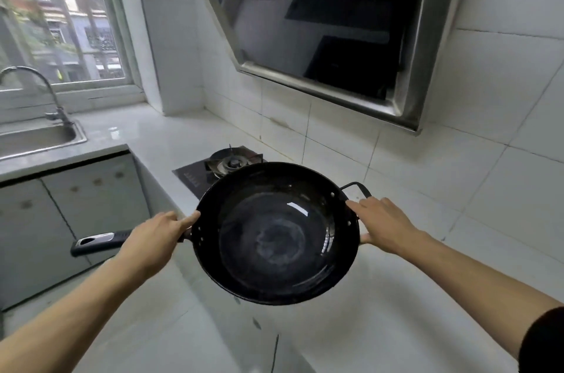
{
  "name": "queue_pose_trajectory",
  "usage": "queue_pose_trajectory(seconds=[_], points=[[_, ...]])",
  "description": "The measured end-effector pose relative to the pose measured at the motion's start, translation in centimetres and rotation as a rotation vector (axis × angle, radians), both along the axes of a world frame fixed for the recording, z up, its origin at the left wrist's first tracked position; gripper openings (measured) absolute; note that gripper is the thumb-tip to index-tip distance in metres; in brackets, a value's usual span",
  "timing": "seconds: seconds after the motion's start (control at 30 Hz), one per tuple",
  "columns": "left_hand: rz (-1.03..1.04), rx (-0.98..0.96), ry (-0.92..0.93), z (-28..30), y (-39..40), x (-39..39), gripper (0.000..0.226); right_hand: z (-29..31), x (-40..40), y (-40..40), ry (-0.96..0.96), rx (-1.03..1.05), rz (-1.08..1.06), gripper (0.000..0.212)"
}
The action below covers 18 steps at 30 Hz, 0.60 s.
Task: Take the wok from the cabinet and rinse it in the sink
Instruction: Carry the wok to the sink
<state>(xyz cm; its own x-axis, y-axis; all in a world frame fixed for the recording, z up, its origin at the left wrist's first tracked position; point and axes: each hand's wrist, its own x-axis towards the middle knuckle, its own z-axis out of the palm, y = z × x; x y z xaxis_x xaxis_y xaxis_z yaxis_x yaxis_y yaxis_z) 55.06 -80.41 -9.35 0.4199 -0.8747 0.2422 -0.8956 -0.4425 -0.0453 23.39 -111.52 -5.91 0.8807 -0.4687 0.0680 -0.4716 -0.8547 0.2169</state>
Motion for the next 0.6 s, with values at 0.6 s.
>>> queue_pose_trajectory(seconds=[0.6], points=[[0.390, 0.102, -0.001, 0.6, 9.1, 21.1, 0.077, -1.1, 33.0, 0.7, 0.029, 0.018, 0.295, 0.062]])
